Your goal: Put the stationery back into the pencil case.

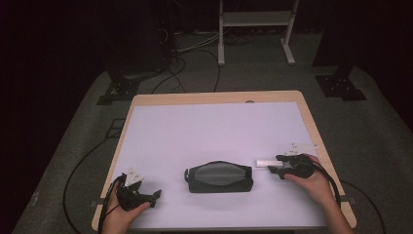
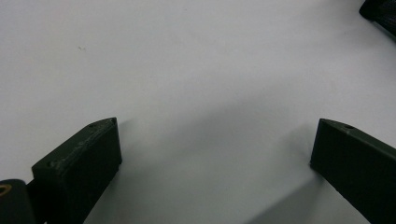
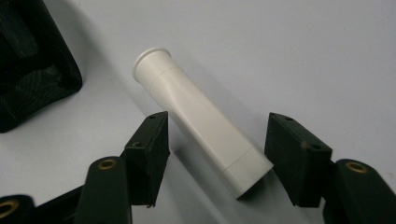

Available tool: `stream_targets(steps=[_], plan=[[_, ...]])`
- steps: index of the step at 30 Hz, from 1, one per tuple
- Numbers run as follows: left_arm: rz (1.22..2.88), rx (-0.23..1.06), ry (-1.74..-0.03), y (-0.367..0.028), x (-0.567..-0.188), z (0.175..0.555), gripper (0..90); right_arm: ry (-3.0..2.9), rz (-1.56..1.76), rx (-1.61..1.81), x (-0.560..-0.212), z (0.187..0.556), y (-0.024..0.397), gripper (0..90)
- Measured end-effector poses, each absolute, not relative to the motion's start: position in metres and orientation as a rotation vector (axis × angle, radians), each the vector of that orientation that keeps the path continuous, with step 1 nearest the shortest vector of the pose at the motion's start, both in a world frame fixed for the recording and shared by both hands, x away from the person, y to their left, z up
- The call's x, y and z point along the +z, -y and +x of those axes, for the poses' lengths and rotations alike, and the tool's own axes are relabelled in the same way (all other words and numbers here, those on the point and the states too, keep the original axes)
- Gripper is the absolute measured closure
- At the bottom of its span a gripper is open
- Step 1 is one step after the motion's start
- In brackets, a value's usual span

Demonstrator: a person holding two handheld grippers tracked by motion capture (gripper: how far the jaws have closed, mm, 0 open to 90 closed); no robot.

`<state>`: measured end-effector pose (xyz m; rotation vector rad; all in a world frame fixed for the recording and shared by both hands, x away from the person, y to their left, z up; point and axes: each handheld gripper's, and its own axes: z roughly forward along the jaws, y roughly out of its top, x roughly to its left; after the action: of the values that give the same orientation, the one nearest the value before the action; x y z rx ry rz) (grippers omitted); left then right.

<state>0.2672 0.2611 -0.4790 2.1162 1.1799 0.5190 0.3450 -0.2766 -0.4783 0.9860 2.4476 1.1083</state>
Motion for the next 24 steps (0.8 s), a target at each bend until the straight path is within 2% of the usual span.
stream_targets(steps=[24], plan=[[2.116,0.516,-1.181,-0.2614,-0.4791,0.2674,0.8,-2.473,0.898,1.101,-0.4778,0.3358,0.2736,67.6]])
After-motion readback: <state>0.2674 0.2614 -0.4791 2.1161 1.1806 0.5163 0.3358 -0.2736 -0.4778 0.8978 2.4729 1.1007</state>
